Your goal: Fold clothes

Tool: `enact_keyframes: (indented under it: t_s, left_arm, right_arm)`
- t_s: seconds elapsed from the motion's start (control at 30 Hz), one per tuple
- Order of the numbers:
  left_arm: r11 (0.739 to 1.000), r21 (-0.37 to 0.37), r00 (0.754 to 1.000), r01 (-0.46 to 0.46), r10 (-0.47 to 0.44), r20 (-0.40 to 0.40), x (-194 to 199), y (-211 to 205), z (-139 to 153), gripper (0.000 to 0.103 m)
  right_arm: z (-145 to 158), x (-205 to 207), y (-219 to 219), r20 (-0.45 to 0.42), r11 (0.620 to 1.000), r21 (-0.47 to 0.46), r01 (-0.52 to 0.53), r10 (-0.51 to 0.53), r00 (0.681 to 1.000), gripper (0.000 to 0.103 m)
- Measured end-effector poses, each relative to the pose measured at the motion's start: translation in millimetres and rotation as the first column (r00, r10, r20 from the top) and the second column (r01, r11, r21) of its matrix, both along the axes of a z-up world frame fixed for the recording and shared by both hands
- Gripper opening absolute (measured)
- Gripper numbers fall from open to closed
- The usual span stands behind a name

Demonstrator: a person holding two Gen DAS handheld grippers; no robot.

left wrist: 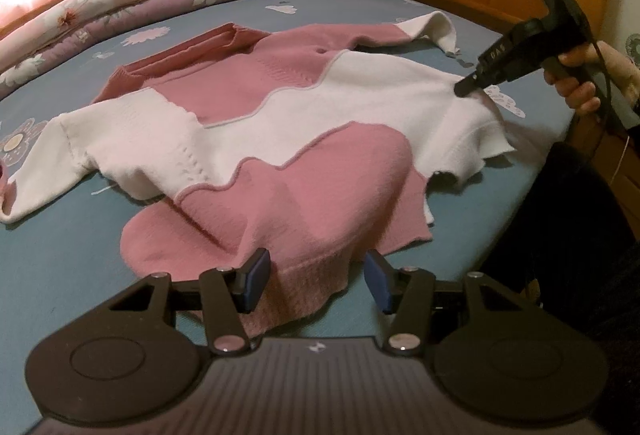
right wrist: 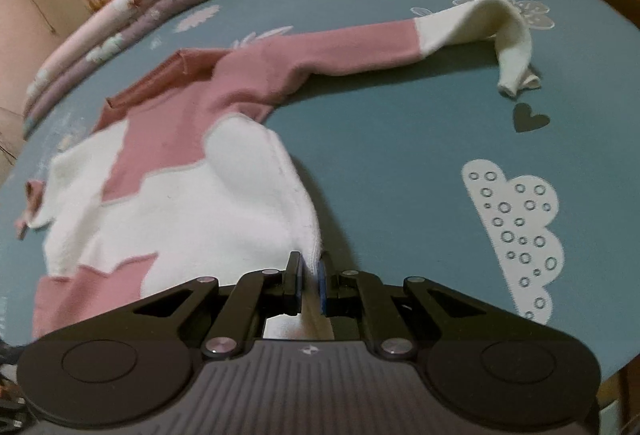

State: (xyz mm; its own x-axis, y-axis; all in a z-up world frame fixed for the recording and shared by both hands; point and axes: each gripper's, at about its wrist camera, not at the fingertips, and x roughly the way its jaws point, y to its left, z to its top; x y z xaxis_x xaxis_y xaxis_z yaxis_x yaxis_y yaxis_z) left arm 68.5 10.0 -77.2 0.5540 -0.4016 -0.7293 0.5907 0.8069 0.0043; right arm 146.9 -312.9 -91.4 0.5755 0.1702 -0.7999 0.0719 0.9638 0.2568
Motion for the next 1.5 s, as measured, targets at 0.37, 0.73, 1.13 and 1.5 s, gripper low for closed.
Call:
enact_keyframes:
  t_s: [0.37,0.73,1.13,1.5]
  left_arm:
    - [0.997,-0.038,0.997,-0.071,0.07,-0.021,8,13,2,0.054]
    - [0.946,-0.129,0.955,-0.296,0.297,-0.01,56,82,13,0.061]
    - [0.966,-0.144,0.956,-0.216,0.179,-0.233,121,101,-30,0.059]
    - [0.983,-0.079,0.971,-0.168,0.151,-0.185,98,84,-14,0.015]
  right_arm:
    - [13,-25,40,0.064,0.948,-0.306,-0.09,0.115,0.991,0.036]
    - [27,-31,67,0.1,0.944,-0.3,-0.14,0.177,0.979,0.043]
    - [23,-39,71,0.079,0.947,-0.274,-0.167,0.195,0.978,0.047]
    - [19,-40,73,0.075,0.95,-0.258,-0.178,0.203,0.976,0.05]
